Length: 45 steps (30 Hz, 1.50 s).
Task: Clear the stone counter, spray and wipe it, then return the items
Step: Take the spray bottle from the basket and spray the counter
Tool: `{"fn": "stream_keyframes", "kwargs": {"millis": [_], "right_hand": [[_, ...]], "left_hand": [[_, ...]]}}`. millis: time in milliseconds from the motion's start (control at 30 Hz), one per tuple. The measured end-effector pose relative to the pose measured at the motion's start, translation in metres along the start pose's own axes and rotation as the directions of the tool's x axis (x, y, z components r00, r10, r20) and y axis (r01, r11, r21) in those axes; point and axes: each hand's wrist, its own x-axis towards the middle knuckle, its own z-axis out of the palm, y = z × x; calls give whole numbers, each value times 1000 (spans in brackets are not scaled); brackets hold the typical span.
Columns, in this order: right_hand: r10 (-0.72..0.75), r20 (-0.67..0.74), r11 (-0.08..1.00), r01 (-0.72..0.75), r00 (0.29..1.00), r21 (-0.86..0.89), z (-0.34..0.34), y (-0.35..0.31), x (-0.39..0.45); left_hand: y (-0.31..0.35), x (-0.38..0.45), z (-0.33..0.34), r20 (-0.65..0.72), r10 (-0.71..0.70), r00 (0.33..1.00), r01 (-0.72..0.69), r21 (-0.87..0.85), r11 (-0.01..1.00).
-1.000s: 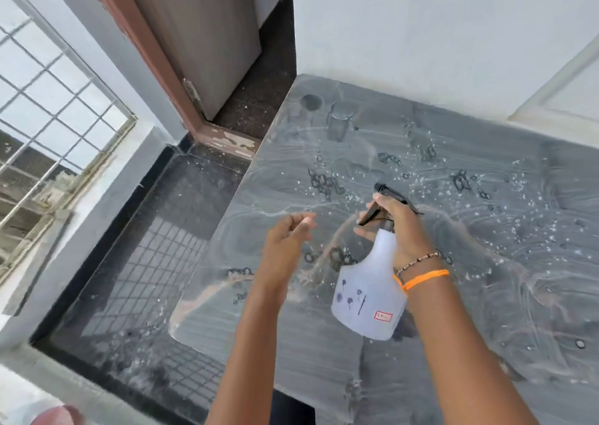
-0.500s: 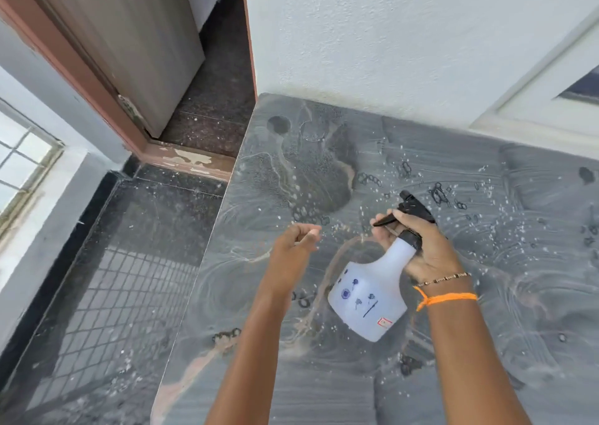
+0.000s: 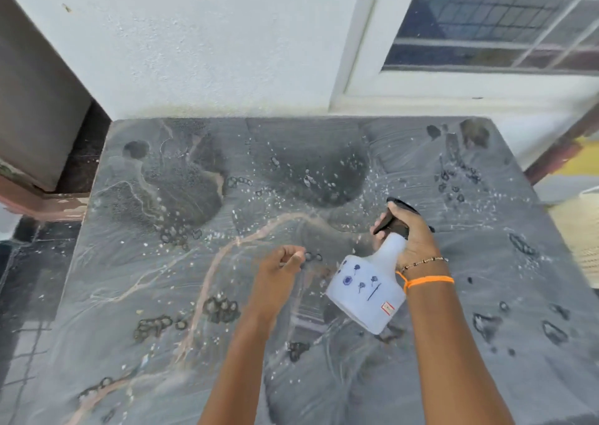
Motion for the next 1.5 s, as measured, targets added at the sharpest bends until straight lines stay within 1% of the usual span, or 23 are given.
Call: {"fn": "stream_keyframes", "kwargs": {"millis": [67,133,200,267,333,400,433,500,567,633,733,833,900,967,1000,1067,1100,1167,1233,1267,1333,1400,1500], "right_hand": [[3,48,993,-9,999,120,-24,-19,-1],[-18,74,979,3,997,203,-53,-43,1],[-28,79,974,10,997,226,-80,-68,5],[-51,45,967,39,998,253,-102,-93,11],[-67,-40,962,75,997,261,-121,-114,20],[-67,-100,970,88,993,227,-137,-126,30],[-59,-96,976,77,994,203,-144,-129,32],[-2,-45,986,9,999,165,-152,-129,32],[45,10,980,-46,999,193,-152,-123,28],[38,68,978,-51,997,204,-147,-111,19],[111,165,992,-118,980,36,-129,-81,1],[246,206,969,-232,947,-91,-105,-40,-21],[339,218,938,-311,915,-152,-83,-7,-39],[430,266,891,-358,863,-279,-63,31,-56],[461,284,861,-347,840,-371,-55,49,-64],[506,314,782,-274,803,-560,-38,89,-83],[524,326,738,-228,787,-635,-31,107,-93],[535,331,665,-146,777,-733,-21,138,-112],[522,306,611,-99,796,-785,-16,162,-126],[517,273,593,-109,811,-798,-16,171,-130],[525,198,593,-189,828,-783,-19,181,-135],[532,175,619,-240,828,-748,-23,180,-140],[492,221,710,-241,842,-662,-38,165,-141]], "left_hand": [[0,-2,32,8,-10,1000,10,34,999],[1,-4,69,39,-17,999,14,79,997],[1,-7,103,52,-32,998,27,88,996],[0,-10,133,51,-36,998,30,121,992],[-1,-12,157,55,-33,998,24,150,988],[-1,-14,172,42,-15,999,8,162,987],[-1,-15,177,30,-11,999,6,164,986],[-2,-20,180,22,-11,1000,8,157,988],[-5,-26,179,20,-10,1000,7,140,990],[-7,-35,173,-11,-32,999,33,123,992],[-11,-50,155,-112,-13,994,31,158,987],[-24,-76,125,-220,57,974,14,308,951],[-41,-98,99,-312,110,944,36,426,904],[-62,-125,72,-400,165,902,60,494,867],[-73,-138,60,-446,177,878,82,503,861],[-94,-168,37,-551,129,825,161,446,880],[-103,-182,29,-593,98,799,199,415,888],[-121,-204,17,-640,101,762,225,407,885],[-134,-220,11,-644,154,750,215,457,863],[-138,-226,9,-634,189,750,206,495,844],[-146,-233,9,-587,262,767,166,575,801],[-150,-235,9,-525,309,793,126,638,760],[-151,-228,17,-395,366,843,26,710,704]]}}
